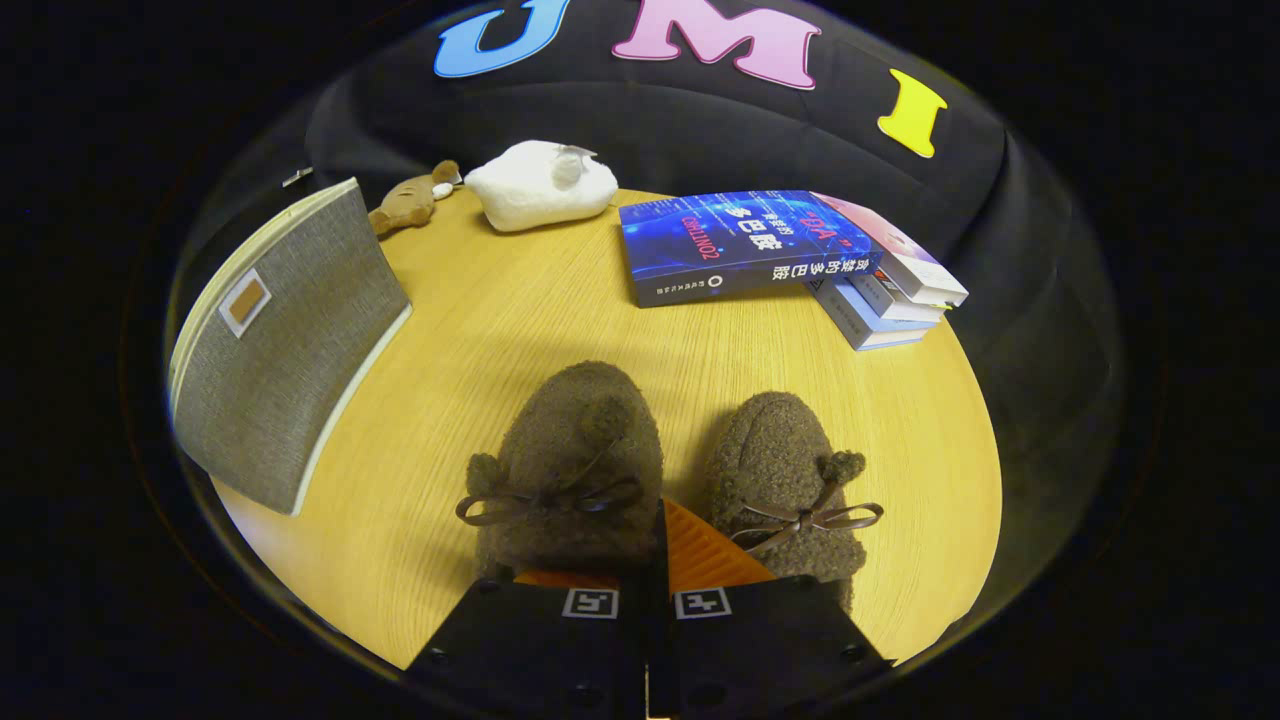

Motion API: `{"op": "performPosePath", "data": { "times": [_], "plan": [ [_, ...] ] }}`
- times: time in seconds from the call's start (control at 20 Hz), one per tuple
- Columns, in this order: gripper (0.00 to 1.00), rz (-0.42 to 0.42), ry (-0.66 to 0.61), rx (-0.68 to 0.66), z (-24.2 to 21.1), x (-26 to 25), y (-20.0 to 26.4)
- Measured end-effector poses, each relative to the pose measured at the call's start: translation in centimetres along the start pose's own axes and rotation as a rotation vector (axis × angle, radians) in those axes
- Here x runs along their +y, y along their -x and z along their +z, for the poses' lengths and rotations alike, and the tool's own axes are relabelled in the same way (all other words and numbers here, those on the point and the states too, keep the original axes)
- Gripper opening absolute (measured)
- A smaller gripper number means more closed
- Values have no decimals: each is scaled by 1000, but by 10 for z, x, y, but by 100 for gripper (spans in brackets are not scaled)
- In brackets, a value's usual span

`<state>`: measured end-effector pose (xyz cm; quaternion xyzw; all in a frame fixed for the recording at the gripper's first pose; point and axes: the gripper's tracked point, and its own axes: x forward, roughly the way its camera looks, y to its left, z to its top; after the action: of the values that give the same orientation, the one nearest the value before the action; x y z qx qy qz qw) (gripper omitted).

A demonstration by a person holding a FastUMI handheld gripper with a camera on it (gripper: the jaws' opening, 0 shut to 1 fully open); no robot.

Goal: Open the storage box then place both shoes into the box .Put the left shoe in first, then the right shoe, with the right side of both shoes facing outward in a uniform manner.

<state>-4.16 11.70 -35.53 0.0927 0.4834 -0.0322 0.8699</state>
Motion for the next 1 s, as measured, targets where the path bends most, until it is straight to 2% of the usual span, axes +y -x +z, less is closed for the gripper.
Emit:
{"op": "performPosePath", "data": {
  "times": [0.25,0.45,0.7,1.0],
  "plan": [
    [6,32,-31,-66,34,10,48],
    [6,58,-29,-141,85,33,93],
    [6,135,-57,-233,157,86,145],
    [6,219,-104,-238,217,163,172]
  ]
}}
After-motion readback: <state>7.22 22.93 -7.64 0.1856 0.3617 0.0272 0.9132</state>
